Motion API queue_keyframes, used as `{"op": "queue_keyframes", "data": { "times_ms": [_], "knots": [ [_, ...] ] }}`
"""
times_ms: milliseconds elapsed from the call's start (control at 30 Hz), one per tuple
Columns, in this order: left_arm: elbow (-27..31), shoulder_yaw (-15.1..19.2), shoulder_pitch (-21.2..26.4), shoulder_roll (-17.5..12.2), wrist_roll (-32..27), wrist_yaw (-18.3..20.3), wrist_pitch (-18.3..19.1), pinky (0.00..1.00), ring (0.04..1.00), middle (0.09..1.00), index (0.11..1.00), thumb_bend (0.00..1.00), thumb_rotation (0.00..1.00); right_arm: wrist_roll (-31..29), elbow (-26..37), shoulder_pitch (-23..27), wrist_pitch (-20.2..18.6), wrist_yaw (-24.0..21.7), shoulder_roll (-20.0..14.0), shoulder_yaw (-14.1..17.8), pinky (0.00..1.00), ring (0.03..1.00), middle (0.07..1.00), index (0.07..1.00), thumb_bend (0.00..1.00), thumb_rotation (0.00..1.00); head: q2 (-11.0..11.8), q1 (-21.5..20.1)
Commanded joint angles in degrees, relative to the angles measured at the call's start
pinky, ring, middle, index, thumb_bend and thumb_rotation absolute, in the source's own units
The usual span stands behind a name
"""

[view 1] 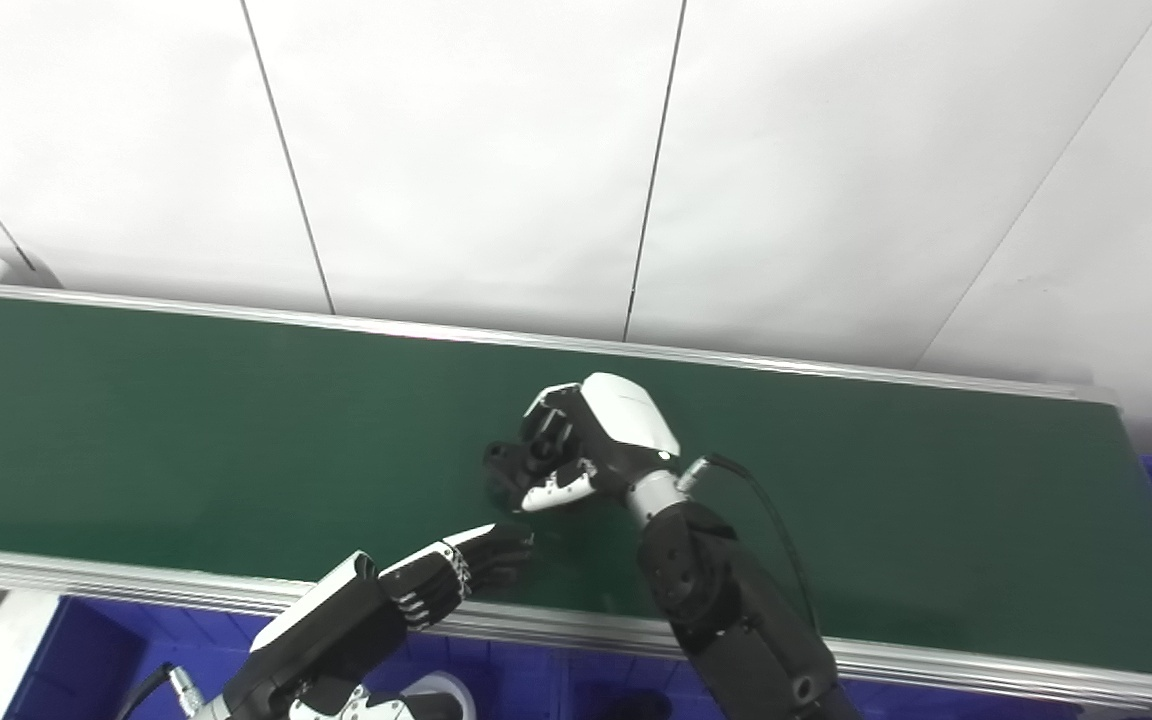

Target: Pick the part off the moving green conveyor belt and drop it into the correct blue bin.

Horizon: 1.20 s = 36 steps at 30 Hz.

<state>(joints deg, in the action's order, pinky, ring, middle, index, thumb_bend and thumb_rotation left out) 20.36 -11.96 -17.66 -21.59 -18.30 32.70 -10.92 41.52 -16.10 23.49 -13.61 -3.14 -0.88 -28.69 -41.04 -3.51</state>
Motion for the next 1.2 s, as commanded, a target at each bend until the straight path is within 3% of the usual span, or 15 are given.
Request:
{"op": "queue_keyframes", "data": {
  "times_ms": [0, 500, 700, 933, 967, 1000, 1033, 1067, 1100, 1167],
  "knots": [
    [0.6, 0.4, 0.5, -0.4, -0.5, 0.1, -1.7, 0.91, 0.934, 0.937, 0.906, 0.37, 0.36, 0.8, 3.9, 1.8, -1.5, -0.6, 0.1, 0.4, 0.30, 0.374, 0.461, 0.539, 0.51, 0.00, 0.0, 0.0],
    [-0.9, 0.1, 1.9, 0.0, -0.2, 0.7, -2.6, 0.91, 0.937, 0.944, 0.911, 0.35, 0.39, 2.1, 14.2, -0.8, -4.4, -4.7, -0.4, 1.5, 0.32, 0.374, 0.473, 0.542, 0.51, 0.00, -1.2, -2.1],
    [-2.1, 0.0, 2.6, 0.2, -0.8, 1.2, -3.1, 0.94, 0.950, 0.952, 0.913, 0.35, 0.44, 2.5, 19.0, -4.6, -5.3, -5.1, -0.5, 2.5, 0.31, 0.381, 0.480, 0.525, 0.52, 0.00, -3.2, -5.1],
    [-3.0, -0.2, 3.1, 0.7, -0.3, 1.5, -3.7, 0.96, 0.962, 0.964, 0.930, 0.33, 0.52, 3.8, 26.4, -9.2, -6.3, -5.5, -1.9, 3.9, 0.30, 0.388, 0.459, 0.514, 0.52, 0.00, -3.9, -6.1],
    [-2.8, -0.3, 3.2, 0.8, -0.2, 1.4, -3.5, 0.95, 0.962, 0.964, 0.931, 0.33, 0.52, 3.9, 28.2, -9.9, -7.2, -6.1, -2.0, 4.3, 0.28, 0.390, 0.459, 0.512, 0.52, 0.00, -5.9, -6.0],
    [-2.6, -0.3, 3.3, 0.7, 0.0, 1.3, -3.3, 0.95, 0.961, 0.963, 0.932, 0.33, 0.52, 4.1, 30.1, -10.8, -7.9, -6.5, -2.3, 4.8, 0.27, 0.392, 0.460, 0.510, 0.52, 0.00, -5.9, -6.0],
    [-1.9, -0.3, 3.6, 0.6, 0.1, 1.1, -2.4, 0.95, 0.962, 0.964, 0.935, 0.33, 0.54, 4.2, 31.9, -11.2, -8.5, -7.1, -2.6, 5.3, 0.30, 0.397, 0.467, 0.508, 0.52, 0.00, -10.2, -5.8],
    [-1.4, -0.2, 3.8, 0.5, 0.2, 0.9, -1.7, 0.96, 0.965, 0.968, 0.938, 0.34, 0.57, 4.3, 32.9, -11.4, -8.8, -7.5, -2.7, 5.7, 0.32, 0.406, 0.474, 0.505, 0.52, 0.00, -10.2, -5.8],
    [-0.9, -0.2, 4.3, 0.4, 0.3, 0.7, -0.6, 0.96, 0.966, 0.970, 0.939, 0.35, 0.59, 4.1, 35.0, -12.0, -9.4, -8.4, -3.3, 6.5, 0.32, 0.400, 0.473, 0.506, 0.52, 0.00, -13.0, -6.9],
    [-1.3, -0.2, 5.5, 0.1, -0.5, 1.0, 0.3, 0.96, 0.967, 0.971, 0.938, 0.36, 0.61, 3.8, 38.3, -13.3, -10.4, -9.8, -4.0, 7.9, 0.29, 0.392, 0.466, 0.509, 0.52, 0.00, -12.5, -7.9]
  ]
}}
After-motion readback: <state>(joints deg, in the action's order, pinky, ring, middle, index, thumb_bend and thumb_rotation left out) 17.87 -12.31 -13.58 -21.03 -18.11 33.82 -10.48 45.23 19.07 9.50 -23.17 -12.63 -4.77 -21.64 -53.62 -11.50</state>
